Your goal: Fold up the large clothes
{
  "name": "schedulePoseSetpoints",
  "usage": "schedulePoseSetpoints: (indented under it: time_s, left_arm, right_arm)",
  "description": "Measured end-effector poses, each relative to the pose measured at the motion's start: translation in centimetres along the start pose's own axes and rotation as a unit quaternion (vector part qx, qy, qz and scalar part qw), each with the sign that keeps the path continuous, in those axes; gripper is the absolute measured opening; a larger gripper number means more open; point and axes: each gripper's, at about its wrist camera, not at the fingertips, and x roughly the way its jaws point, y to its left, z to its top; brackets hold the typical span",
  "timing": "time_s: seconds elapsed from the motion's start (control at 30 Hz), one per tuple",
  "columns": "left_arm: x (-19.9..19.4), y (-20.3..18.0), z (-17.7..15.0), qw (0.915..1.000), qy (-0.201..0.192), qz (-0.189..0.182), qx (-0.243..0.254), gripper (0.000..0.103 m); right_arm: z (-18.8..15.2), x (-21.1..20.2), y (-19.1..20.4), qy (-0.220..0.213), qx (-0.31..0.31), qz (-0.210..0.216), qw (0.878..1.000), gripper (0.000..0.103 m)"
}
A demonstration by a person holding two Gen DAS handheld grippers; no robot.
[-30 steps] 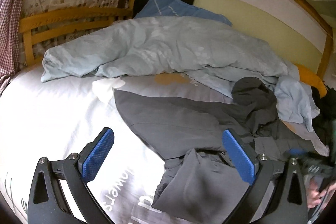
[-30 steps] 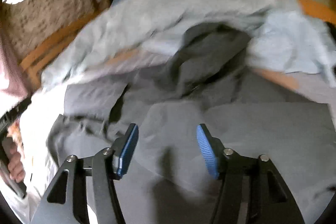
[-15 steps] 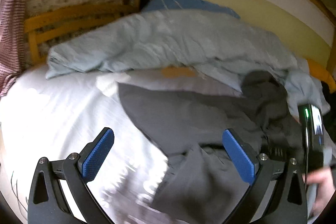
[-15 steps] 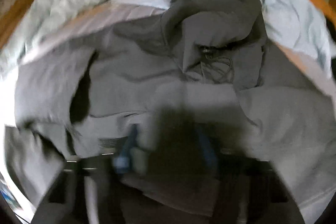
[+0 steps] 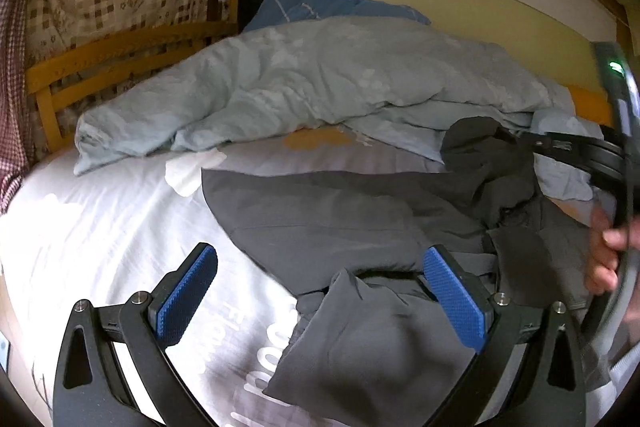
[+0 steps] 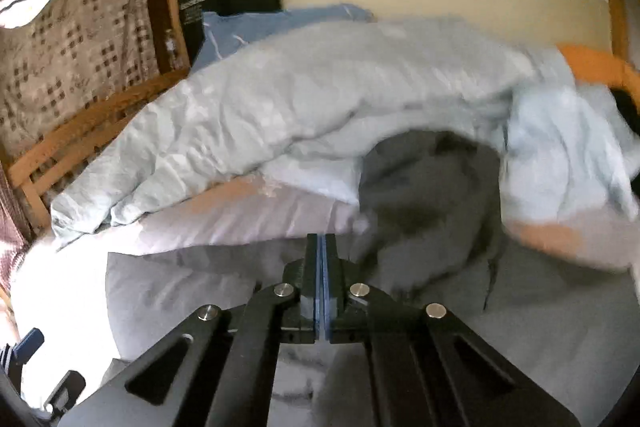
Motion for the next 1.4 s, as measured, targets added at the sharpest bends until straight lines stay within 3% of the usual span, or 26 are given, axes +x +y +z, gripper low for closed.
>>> schedulePoseSetpoints:
  time_s: [0.07,0.17,0.2,0.27,0.37,0.43,0.5,0.6,0.73,0.8,0.83,0.87,0.97,1.1,1.17,1.27,1.4]
  left_arm:
    - [0.4,0.2,-0.1,0.9999,0.01,-0.003,-0.003,0.103]
    - [0.4,0.9,0.0,0.9999,0.007,0.012,-0.008,0.103]
    - [0.3,1.2,0.2,0.9998,0.004,0.012,-0.013,0.103]
    - [0.1,2.3,0.8,0.9991,0.0,0.02,-0.038,0.103]
    - [-0.1,4.6,1.6,0.9956,0.005,-0.006,-0.093,0.103]
    - [0.1,5.6,1.7,0.9945,0.002,0.016,-0.103,0.103]
    - [0.6,6.4,1.7,0.9931,0.011,0.029,-0.113,0.103]
    - [1.4,7.6,1.4,0.9893,0.032,0.041,-0.136,0.103]
    - [2.2,7.8,1.1,0.9876,0.043,0.091,-0.12,0.103]
    - [2.3,7.8,1.0,0.9881,0.042,0.091,-0.117,0.103]
    - [2.4,7.8,1.0,0.9885,0.043,0.089,-0.115,0.103]
    - [2.5,7.7,0.9,0.9892,0.043,0.084,-0.112,0.103]
    - [2.9,7.2,0.9,0.9922,0.043,0.064,-0.097,0.103]
    - [3.1,6.2,0.8,0.9955,0.054,0.002,-0.078,0.103]
    - [3.4,5.5,0.6,0.9954,0.066,-0.016,-0.067,0.103]
    - [3.6,4.8,0.3,0.9964,0.067,-0.004,-0.052,0.103]
    - [4.4,3.6,0.0,0.9961,0.078,-0.023,-0.033,0.103]
  right_arm:
    - [0.0,2.2,0.8,0.055,-0.002,-0.012,0.998,0.001]
    - [-2.1,4.4,0.9,0.103,0.024,-0.006,0.994,0.004]
    - [-2.7,4.8,0.9,0.109,0.028,-0.007,0.994,0.009]
    - [-4.1,5.5,0.2,0.119,0.041,-0.008,0.992,0.031]
    - [-5.5,5.8,-0.5,0.124,0.063,0.048,0.989,0.036]
    - [-5.6,6.2,-0.1,0.129,0.067,0.084,0.986,0.04]
    - [-5.5,6.7,0.4,0.135,0.071,0.109,0.982,0.052]
    - [-5.5,8.3,2.3,0.17,0.079,0.168,0.968,0.055]
    - [-6.5,11.2,4.9,0.203,0.062,0.154,0.965,0.069]
    - [-7.3,12.7,5.9,0.227,0.063,0.159,0.959,0.068]
    - [-7.7,13.2,6.2,0.238,0.066,0.171,0.954,0.057]
    - [-7.9,13.3,6.8,0.243,0.062,0.185,0.95,0.034]
    - [-7.9,12.1,7.9,0.211,0.006,0.144,0.967,0.008]
    - [-5.5,7.7,7.4,0.127,0.0,0.118,0.985,0.006]
    - [-3.5,4.3,7.5,0.071,-0.025,0.085,0.993,0.006]
    - [-1.0,0.9,7.3,0.023,-0.066,0.017,0.997,0.006]
    - [1.8,-3.3,4.4,-0.028,-0.077,-0.054,0.995,0.006]
